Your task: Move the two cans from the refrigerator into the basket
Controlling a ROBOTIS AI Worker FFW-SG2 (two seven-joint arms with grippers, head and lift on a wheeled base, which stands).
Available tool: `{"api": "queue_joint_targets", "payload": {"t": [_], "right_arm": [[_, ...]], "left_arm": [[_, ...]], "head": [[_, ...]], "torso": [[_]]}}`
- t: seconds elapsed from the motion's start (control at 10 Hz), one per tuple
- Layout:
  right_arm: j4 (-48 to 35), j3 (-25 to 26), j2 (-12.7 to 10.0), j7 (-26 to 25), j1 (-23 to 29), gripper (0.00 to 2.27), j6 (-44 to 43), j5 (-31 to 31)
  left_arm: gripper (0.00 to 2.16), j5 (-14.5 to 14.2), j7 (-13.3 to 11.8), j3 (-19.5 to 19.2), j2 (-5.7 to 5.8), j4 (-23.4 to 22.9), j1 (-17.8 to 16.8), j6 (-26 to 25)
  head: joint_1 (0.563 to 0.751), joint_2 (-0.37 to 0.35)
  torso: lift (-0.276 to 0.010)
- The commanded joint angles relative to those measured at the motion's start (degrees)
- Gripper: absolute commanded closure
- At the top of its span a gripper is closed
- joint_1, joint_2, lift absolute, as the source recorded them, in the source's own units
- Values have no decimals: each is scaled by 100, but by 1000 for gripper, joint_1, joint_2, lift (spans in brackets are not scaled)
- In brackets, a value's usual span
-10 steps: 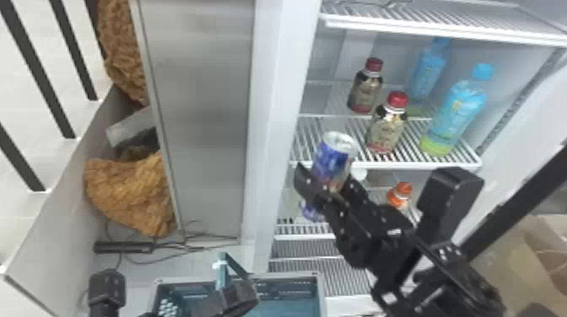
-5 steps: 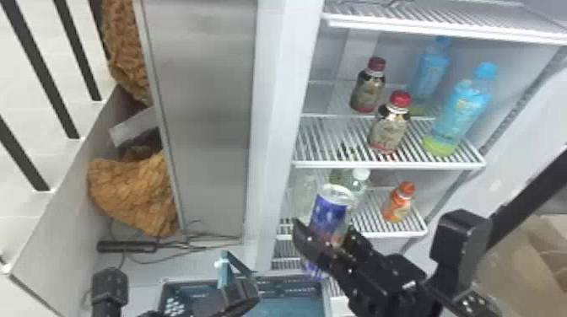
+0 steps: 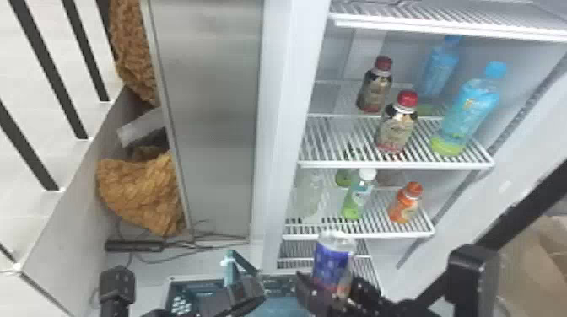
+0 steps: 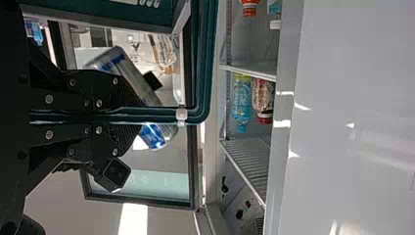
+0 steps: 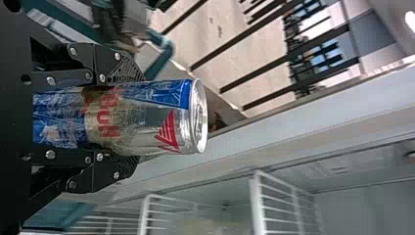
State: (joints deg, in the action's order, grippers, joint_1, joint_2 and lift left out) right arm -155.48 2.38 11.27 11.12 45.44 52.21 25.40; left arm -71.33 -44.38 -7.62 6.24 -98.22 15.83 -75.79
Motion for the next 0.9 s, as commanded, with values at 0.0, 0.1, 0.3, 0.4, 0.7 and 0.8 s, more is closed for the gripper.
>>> {"api": "queue_joint_targets", "payload": {"t": [0.0,0.1,0.3,0.4,0.7,0.8], "right_arm": [[143,60,-2,171,26,1273,390,31],[185,48,-10,303,26,1269,544,-26],[354,71,-98,505,-44,889,586,-49],[467,82,-98,637,-143,515,572,-49],[495,220,-177,707,-143,90,235,-26],[523,254,-195,716,-100,105,-89,-61]], "left_arm": [[1191,4,0,8,0,0,-23,0],[1191,4,0,8,0,0,-23,0],[1191,4,0,8,0,0,-23,0],[1191,4,0,8,0,0,-23,0],[1191,4,0,8,0,0,-9,0],[1191,4,0,8,0,0,-9,0]], "head": [[695,-157],[695,-157],[695,-156],[695,-153],[695,-151],[695,-155]], "torso": [[-31],[-31],[-31],[-31],[-31],[-31]]}}
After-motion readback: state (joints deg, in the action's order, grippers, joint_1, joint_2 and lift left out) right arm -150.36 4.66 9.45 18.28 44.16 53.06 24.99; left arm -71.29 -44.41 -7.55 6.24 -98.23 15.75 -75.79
